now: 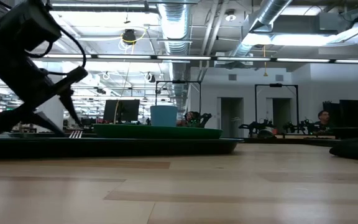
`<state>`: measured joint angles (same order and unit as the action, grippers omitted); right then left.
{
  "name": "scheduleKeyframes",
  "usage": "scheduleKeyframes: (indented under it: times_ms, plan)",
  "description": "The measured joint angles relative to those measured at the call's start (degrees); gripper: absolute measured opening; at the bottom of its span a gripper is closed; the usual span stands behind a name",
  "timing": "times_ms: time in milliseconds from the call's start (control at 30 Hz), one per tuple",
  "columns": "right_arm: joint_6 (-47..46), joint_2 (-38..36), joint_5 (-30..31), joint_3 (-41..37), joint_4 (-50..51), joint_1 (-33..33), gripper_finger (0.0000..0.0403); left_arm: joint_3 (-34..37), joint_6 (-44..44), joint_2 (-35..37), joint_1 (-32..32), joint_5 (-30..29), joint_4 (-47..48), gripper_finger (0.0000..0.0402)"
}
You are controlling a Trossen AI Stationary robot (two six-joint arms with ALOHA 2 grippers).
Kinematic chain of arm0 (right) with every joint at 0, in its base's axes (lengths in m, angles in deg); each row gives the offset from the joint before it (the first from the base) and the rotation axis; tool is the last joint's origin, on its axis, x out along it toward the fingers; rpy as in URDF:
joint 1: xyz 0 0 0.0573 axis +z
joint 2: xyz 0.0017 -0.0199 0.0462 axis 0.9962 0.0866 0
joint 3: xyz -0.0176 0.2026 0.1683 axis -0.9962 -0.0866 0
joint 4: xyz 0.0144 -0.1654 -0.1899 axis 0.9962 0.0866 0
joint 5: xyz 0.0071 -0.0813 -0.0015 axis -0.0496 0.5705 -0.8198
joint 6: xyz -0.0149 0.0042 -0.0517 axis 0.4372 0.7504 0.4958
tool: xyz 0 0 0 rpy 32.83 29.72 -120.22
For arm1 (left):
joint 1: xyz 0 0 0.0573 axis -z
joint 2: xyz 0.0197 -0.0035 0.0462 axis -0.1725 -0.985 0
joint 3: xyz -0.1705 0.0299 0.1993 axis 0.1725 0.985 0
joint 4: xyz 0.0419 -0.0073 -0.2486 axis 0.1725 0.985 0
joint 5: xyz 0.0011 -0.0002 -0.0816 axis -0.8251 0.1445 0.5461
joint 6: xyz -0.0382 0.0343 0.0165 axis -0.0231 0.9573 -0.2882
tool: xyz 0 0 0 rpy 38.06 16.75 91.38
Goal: Pick and place plate/cup/fork/spoon on tray
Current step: Put the orange spoon on the black tray to the left of the orange fork
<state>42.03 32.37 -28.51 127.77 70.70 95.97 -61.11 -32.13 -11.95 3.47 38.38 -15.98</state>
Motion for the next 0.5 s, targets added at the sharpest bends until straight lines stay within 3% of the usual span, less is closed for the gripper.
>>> scheduleKeyframes:
  times_ms: [500]
  plan:
    - [0.0, 0.0, 0.0, 0.0, -0.1, 0.0, 0.0134, 0.0, 8.9, 12.4, 0.0, -2.2, -1.4, 0.0135]
